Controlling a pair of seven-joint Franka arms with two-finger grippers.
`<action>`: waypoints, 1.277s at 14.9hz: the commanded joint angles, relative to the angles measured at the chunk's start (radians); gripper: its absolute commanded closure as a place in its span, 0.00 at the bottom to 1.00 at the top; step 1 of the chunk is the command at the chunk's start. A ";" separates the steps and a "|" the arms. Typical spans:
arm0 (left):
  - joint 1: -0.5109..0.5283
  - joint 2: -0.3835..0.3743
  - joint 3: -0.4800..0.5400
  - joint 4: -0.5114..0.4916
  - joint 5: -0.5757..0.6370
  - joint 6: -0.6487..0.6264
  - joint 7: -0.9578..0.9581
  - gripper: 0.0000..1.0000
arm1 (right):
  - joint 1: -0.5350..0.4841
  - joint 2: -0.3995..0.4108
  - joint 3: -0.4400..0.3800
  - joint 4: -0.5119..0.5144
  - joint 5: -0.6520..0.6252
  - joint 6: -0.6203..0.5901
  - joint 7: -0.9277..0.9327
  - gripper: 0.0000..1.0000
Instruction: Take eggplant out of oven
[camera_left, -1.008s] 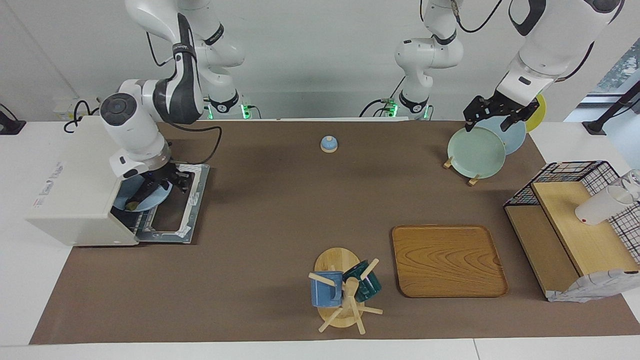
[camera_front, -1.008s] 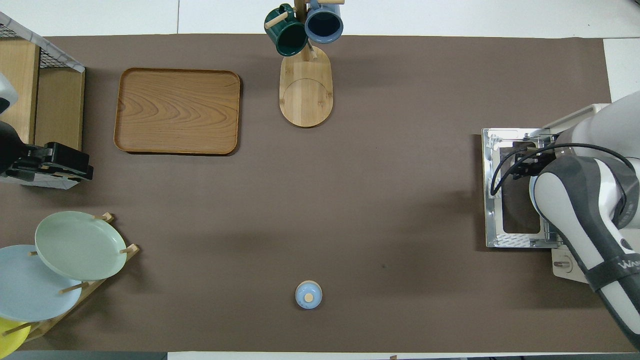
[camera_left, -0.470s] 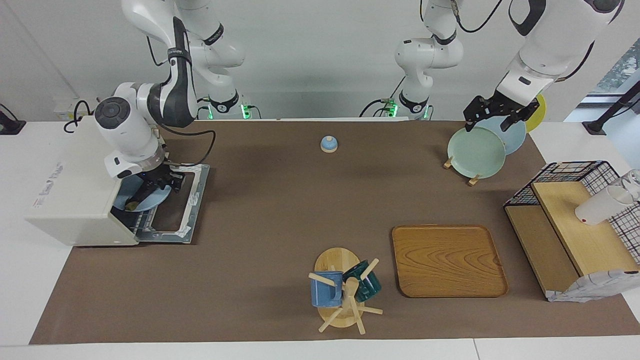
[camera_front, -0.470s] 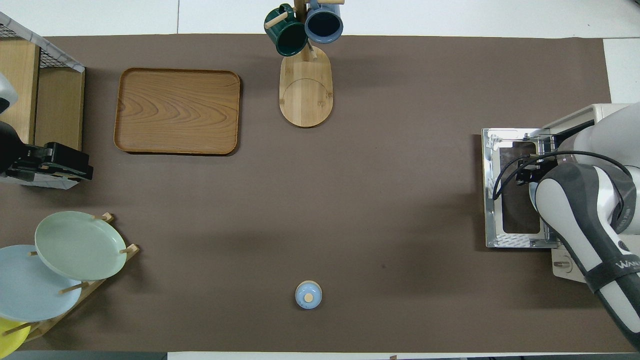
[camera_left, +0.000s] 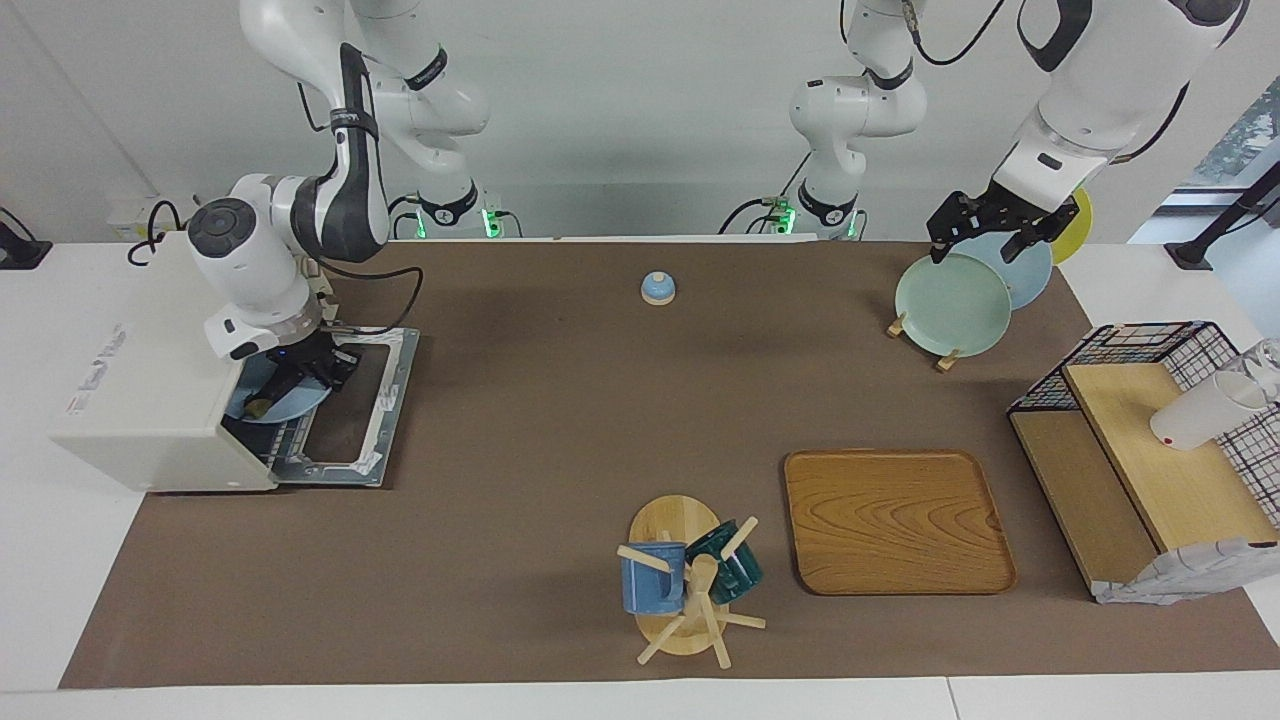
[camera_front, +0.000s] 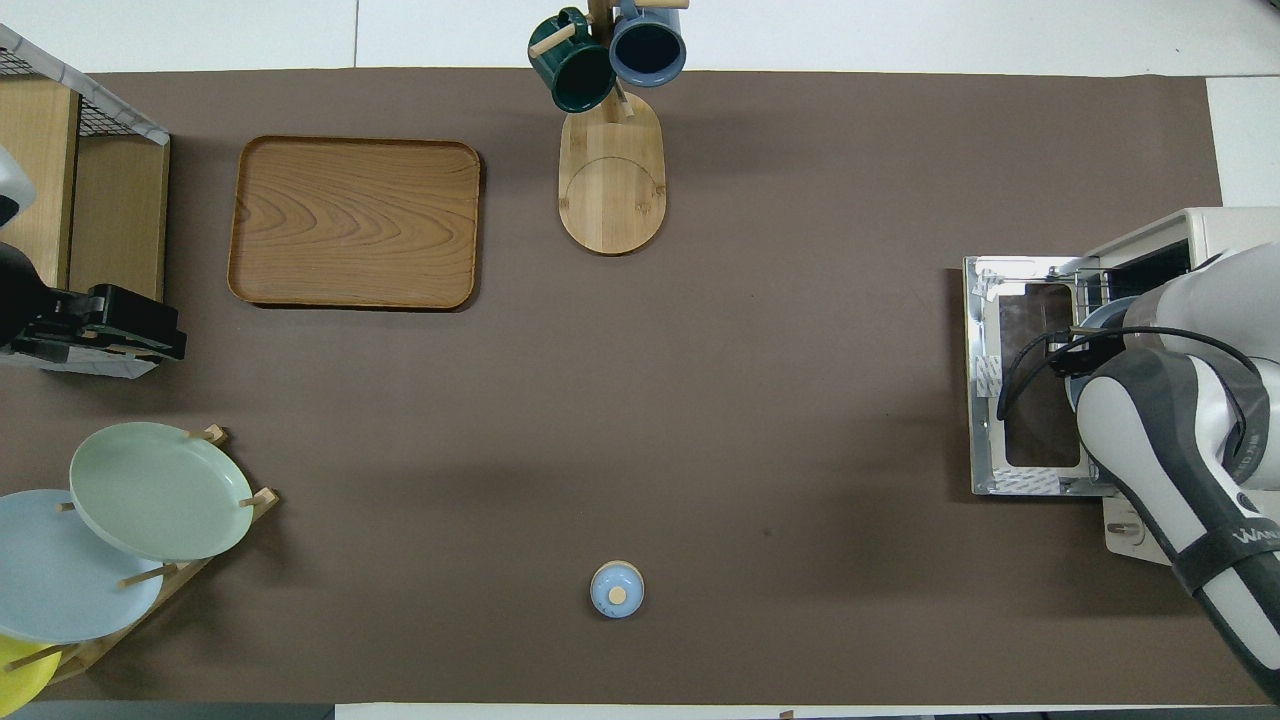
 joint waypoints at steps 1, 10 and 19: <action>0.005 -0.022 0.001 -0.017 -0.006 0.006 -0.001 0.00 | -0.002 -0.025 0.010 -0.036 -0.028 0.017 -0.056 1.00; 0.005 -0.022 0.001 -0.017 -0.006 0.006 -0.001 0.00 | 0.369 0.023 0.021 0.184 -0.174 -0.236 0.157 1.00; 0.005 -0.022 0.003 -0.017 -0.006 0.006 0.001 0.00 | 0.810 0.382 0.021 0.690 -0.105 -0.434 0.747 1.00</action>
